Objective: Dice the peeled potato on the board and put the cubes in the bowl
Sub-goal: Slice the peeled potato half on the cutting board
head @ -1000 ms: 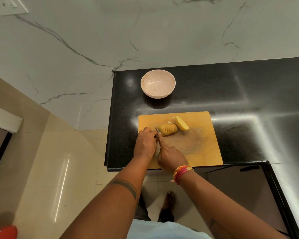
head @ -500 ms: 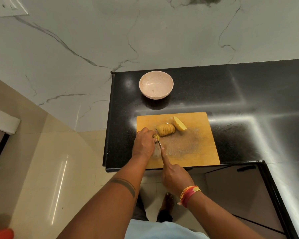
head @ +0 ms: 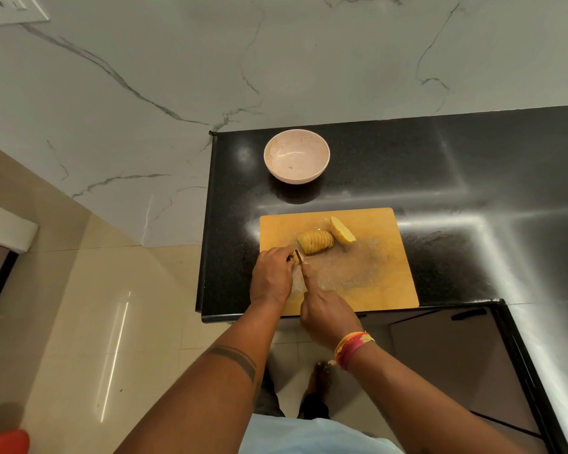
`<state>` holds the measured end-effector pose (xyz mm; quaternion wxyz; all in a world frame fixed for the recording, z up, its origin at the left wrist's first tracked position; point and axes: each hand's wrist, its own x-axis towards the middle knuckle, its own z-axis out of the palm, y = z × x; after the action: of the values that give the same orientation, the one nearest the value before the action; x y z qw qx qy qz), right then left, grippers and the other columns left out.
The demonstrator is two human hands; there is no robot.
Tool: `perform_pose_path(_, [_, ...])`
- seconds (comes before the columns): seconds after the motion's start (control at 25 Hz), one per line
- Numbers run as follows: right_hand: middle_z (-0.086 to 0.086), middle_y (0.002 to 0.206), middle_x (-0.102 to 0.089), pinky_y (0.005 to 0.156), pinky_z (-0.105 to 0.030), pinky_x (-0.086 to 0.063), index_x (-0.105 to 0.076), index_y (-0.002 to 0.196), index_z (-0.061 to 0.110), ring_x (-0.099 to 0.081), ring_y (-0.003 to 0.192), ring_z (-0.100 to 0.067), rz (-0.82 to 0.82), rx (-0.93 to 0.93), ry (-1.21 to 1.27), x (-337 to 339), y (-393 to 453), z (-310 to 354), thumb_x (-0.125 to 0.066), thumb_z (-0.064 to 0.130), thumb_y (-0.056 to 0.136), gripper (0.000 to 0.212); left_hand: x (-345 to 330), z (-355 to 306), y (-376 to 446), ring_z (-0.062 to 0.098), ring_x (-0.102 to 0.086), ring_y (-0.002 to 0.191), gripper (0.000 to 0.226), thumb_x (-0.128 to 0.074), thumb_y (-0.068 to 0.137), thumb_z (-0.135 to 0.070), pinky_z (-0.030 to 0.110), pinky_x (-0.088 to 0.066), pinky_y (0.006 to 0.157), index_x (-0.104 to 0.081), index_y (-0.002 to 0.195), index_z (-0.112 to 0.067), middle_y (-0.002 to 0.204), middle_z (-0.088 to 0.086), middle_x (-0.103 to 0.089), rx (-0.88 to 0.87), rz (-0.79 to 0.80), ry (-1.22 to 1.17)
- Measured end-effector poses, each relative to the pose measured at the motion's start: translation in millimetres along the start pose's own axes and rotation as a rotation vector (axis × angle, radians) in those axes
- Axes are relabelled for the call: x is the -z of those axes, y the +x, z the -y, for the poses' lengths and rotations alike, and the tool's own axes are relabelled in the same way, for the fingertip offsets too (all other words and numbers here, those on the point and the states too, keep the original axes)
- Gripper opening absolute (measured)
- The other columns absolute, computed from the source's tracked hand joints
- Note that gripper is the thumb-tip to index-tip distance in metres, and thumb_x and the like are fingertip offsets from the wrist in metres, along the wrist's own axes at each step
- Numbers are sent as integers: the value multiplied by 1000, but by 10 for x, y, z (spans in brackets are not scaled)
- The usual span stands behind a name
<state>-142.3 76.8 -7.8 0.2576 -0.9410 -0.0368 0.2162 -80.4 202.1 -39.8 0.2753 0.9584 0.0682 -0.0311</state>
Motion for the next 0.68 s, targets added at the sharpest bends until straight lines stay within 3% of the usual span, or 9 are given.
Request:
perform_pose_path(0.2, [-4,72,-57,47,-32,-31,0,163,27,-53,57,-18,20,-13,-4,28,243,101,-37,17,99,75,28,1,14,20,-56,114,28,-59,101,-23,33,-48,93,-68,128,-20,121,1,-69,-28,-2,21])
perform_pose_path(0.32, [-5,75,-53,47,-30,-29,6,163,24,-46,55,-14,44,-4,-37,37,301,141,-38,16,100,77,29,12,44,19,-55,116,29,-56,103,-24,33,-48,95,-67,129,-21,124,1,-68,-21,12,12])
perform_pose_path(0.52, [-5,69,-55,50,-32,-37,14,161,29,-53,56,-21,71,-1,-47,-56,113,-9,-41,13,97,85,55,-14,78,20,-54,116,28,-62,100,-21,33,-47,95,-69,127,-18,122,1,-67,-15,39,26])
perform_pose_path(0.68, [-3,65,-50,44,-30,-31,22,159,28,-47,51,-19,90,-5,-107,-99,-179,-100,-40,15,98,88,32,4,71,19,-53,117,32,-65,98,-21,33,-46,95,-68,129,-19,122,0,-67,-14,34,21])
